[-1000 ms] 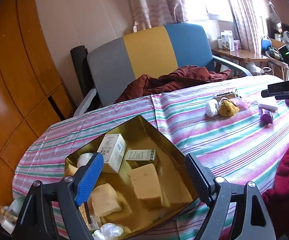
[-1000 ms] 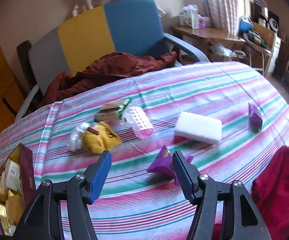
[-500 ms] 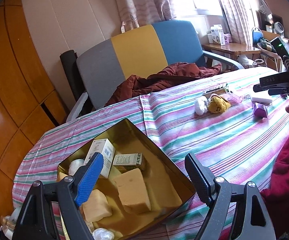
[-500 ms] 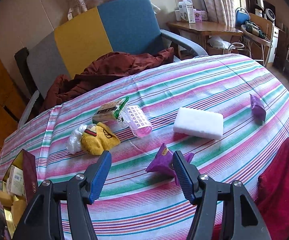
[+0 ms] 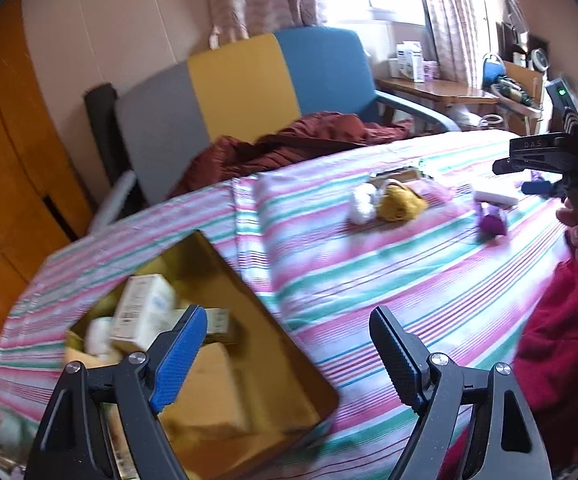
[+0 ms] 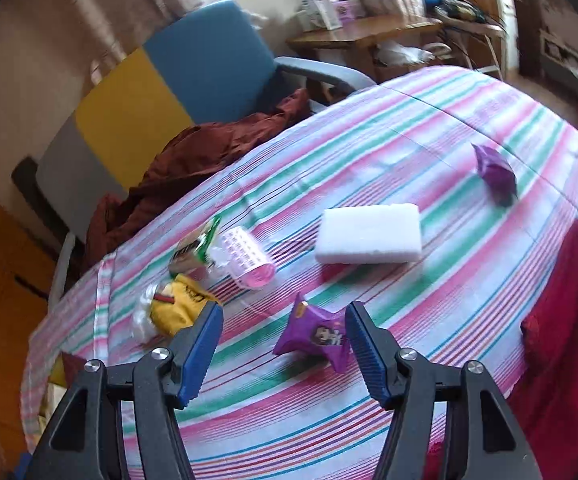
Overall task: Organize objects
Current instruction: 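Move both open tools back over the remaining items on the cloth, then grasp the white sponge with the right tool while the left tool grasps a purple wrapped candy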
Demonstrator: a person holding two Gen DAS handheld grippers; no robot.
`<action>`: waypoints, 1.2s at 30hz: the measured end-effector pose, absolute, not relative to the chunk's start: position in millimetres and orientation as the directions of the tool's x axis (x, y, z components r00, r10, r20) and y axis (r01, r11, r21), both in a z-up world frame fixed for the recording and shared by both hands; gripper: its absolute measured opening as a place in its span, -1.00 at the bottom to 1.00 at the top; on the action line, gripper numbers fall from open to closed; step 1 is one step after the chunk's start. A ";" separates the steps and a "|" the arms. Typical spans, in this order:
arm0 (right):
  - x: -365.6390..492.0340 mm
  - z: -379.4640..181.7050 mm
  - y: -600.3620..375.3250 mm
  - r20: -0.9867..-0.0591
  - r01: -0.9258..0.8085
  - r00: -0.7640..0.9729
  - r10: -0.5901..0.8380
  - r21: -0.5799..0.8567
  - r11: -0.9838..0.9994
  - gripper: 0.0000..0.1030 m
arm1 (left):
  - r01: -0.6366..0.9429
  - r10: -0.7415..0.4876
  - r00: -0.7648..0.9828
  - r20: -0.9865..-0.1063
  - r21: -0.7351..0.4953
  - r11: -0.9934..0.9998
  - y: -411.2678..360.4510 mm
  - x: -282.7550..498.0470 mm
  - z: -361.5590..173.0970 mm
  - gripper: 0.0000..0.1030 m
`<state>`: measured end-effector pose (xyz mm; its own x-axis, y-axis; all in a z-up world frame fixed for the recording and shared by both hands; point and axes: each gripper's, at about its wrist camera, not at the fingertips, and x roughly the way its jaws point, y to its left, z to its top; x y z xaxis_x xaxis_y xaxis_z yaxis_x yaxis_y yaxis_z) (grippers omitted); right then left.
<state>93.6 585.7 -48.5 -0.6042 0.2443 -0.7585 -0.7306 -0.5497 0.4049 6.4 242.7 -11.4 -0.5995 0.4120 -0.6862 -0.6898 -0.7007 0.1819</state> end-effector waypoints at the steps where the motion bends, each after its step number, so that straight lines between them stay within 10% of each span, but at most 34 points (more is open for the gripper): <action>1: 99.8 -50.3 591.5 -0.755 -0.742 -0.607 0.247 0.428 -0.515 0.25 | -0.697 0.418 -0.587 -0.693 0.170 -0.697 246.7 4.8 -12.1 0.63; 36: 160.9 -63.5 635.1 -0.595 -0.634 -0.773 0.220 0.735 -0.242 0.40 | -0.892 0.542 -0.104 -0.834 -0.163 -0.423 513.9 20.7 -78.9 0.61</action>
